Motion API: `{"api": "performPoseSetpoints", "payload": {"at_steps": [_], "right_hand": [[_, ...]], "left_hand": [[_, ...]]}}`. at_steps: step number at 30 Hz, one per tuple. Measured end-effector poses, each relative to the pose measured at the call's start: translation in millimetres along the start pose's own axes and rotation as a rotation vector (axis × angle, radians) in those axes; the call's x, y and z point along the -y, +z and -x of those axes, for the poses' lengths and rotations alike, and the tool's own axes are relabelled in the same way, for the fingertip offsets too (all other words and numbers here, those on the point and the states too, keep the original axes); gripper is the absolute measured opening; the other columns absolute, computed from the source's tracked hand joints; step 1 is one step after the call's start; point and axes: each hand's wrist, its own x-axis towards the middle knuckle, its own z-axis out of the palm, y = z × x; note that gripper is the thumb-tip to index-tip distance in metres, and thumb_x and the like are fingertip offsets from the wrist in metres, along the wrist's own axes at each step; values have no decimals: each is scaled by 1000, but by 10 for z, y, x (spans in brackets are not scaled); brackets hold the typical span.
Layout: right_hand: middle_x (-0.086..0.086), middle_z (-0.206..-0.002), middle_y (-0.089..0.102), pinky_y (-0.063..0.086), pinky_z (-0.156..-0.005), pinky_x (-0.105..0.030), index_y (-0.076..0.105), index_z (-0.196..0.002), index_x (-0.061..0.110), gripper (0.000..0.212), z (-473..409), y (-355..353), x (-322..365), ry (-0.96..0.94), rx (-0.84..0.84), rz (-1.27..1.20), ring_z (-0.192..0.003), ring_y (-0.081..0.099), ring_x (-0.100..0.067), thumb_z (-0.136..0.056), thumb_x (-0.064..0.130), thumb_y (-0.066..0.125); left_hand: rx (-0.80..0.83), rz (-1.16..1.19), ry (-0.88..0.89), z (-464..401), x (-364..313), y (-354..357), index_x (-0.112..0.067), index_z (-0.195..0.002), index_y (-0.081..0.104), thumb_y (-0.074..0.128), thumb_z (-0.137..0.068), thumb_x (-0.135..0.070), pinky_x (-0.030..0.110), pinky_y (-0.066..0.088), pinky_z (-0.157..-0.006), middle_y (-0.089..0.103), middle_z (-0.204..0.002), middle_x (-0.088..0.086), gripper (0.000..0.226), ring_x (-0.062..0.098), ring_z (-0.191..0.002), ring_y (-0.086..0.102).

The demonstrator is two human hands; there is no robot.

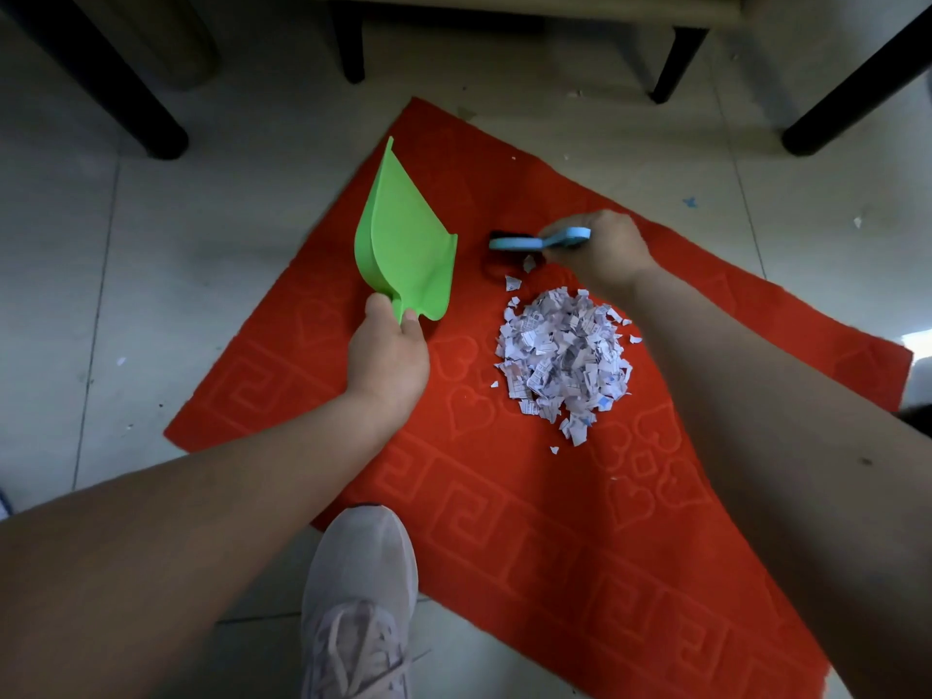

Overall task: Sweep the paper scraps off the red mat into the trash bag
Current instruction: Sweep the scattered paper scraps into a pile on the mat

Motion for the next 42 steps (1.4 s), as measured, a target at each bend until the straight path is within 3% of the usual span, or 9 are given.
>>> {"api": "performPoseSetpoints", "payload": {"at_steps": [4,9,12,18,21,27,34,38,42], "right_hand": [[-5,-101,71,53,-82,-35,73,-103,15,19,142,-223,-5,-89,183,76,-89,66,-20,-84,12,69],[-8,-101,71,48,-80,-26,72,-103,9,20,206,-419,72,-182,23,1,-91,64,-17,-84,6,68],[-8,-107,71,50,-87,-35,71,-107,11,21,108,-296,118,-156,-18,7,-97,64,-22,-86,11,66],[-8,-106,71,49,-91,-37,71,-106,11,21,138,-113,83,-99,177,85,-99,66,-21,-85,13,67],[-6,-99,72,54,-86,-35,72,-102,14,19,203,-258,67,-74,208,-23,-91,67,-18,-83,16,71],[-6,-99,69,50,-76,-32,71,-107,16,21,54,-282,-71,-18,-141,-62,-86,64,-19,-87,15,65],[-8,-97,68,45,-50,-19,69,-109,12,24,170,-214,-88,38,133,42,-60,54,-11,-87,22,65],[-9,-100,70,53,-75,-37,70,-108,15,22,203,-328,-89,48,-8,-9,-84,65,-23,-87,21,66],[-10,-102,70,52,-78,-40,70,-110,15,23,333,-178,-158,107,-82,72,-87,65,-27,-88,23,64]], "left_hand": [[8,-8,8,11,2,8,-9,-99,41,35,-100,-25,49,53,-75,65,-94,17,17,37,-81,63],[8,-7,15,18,-13,9,-8,-100,42,35,-100,-25,50,53,-76,64,-94,18,19,37,-82,63],[11,-6,17,28,-31,29,-8,-101,42,35,-100,-25,50,53,-76,64,-94,18,19,37,-81,63],[20,-7,16,36,-36,66,-7,-102,43,35,-100,-25,50,52,-77,65,-95,18,19,39,-84,63],[21,-16,25,27,-22,63,-8,-102,42,35,-100,-24,49,52,-78,65,-97,19,18,40,-86,63],[14,-13,40,34,-35,85,-9,-98,41,36,-99,-24,50,52,-77,65,-94,19,16,40,-82,62],[41,-17,48,37,-41,114,-8,-101,43,36,-99,-24,48,51,-78,65,-97,19,17,40,-85,62],[58,-24,47,50,-20,131,-9,-101,43,36,-99,-24,50,51,-79,65,-97,19,17,41,-86,62],[76,-12,52,88,-39,177,-10,-100,41,37,-99,-24,50,51,-79,65,-99,20,15,42,-88,62]]}}
